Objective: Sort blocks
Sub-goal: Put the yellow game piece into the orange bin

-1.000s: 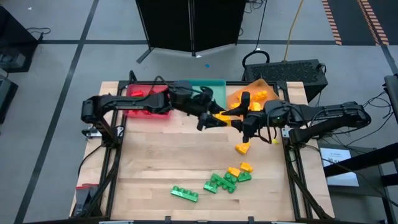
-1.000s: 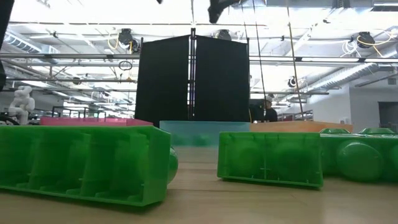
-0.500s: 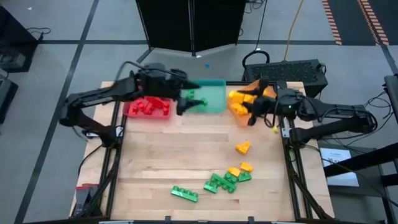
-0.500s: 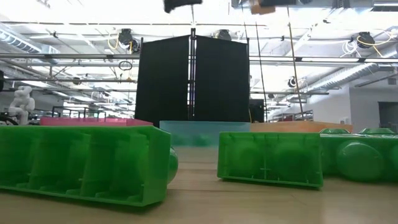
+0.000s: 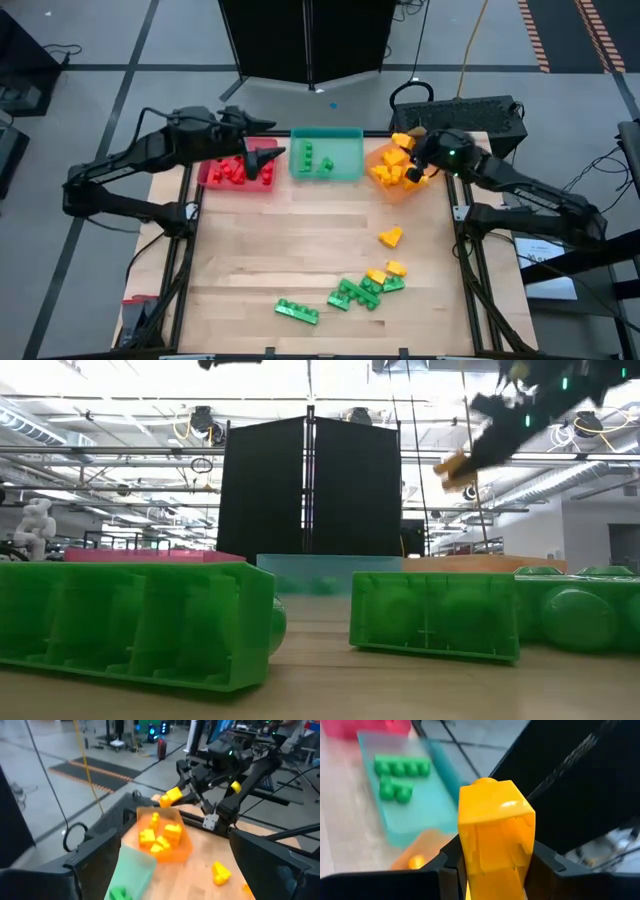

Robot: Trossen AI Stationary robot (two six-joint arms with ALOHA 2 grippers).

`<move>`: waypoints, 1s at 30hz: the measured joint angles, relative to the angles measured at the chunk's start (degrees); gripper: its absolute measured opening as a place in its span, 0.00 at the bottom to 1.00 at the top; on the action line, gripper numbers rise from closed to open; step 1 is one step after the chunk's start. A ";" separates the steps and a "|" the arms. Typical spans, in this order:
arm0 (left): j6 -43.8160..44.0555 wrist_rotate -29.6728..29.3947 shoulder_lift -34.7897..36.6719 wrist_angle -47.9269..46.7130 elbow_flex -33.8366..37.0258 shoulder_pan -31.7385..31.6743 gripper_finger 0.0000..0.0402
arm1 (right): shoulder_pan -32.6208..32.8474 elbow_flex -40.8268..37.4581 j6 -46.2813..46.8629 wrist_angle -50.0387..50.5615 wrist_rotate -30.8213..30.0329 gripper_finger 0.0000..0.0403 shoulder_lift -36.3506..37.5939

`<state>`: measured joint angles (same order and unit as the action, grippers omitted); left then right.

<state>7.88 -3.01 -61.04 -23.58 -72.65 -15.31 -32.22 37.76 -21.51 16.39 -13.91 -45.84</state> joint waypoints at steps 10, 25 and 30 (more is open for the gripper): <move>5.30 -0.34 2.19 0.72 7.87 1.31 0.93 | -3.26 -12.25 12.57 -9.79 0.20 0.35 -3.46; 6.89 -0.49 2.16 3.42 10.66 4.15 0.93 | -3.29 -9.23 21.26 -14.12 12.38 0.71 -2.35; 6.83 -0.45 2.14 3.35 10.66 5.84 0.93 | 1.08 3.19 19.99 -7.15 27.95 0.71 0.09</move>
<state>14.70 -3.46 -58.89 -20.23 -62.00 -9.47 -31.14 40.94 -1.53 9.24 14.04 -45.76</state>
